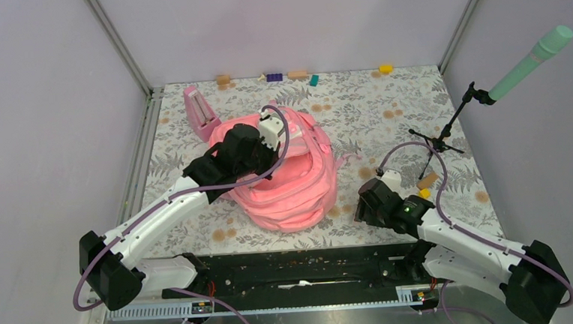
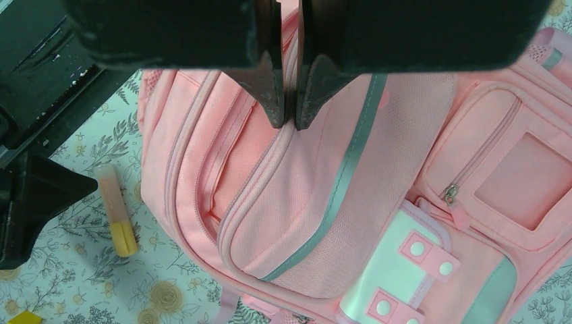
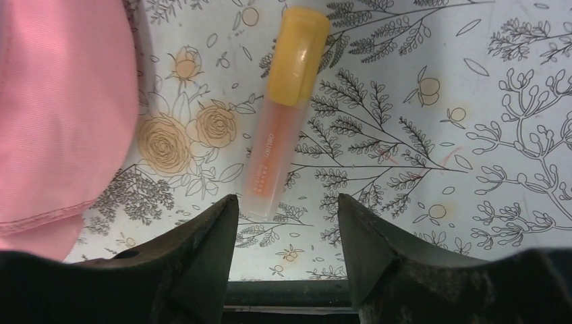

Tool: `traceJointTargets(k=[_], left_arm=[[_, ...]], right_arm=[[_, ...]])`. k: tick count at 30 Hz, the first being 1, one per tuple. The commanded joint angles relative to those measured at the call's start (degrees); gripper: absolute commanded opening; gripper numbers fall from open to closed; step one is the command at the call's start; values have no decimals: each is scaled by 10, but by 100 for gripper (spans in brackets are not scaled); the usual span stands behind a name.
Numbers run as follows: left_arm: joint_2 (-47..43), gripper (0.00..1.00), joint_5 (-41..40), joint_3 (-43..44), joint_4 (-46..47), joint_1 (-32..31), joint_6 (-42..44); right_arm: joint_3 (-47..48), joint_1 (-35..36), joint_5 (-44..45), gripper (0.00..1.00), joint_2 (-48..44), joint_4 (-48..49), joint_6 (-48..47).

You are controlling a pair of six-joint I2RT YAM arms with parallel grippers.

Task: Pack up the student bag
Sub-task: Pick up the stationery from the center of the board.

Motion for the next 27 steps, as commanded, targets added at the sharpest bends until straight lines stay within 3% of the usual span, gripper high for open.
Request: traceJointTargets(k=[1,27], left_arm=[[-23,0,25,20,49,0,-15],[-23,0,26,20,49,1,-15]], right_arm=[[0,-4,-13,64,21,19,13],[84,3,-12,55,207,44,-47]])
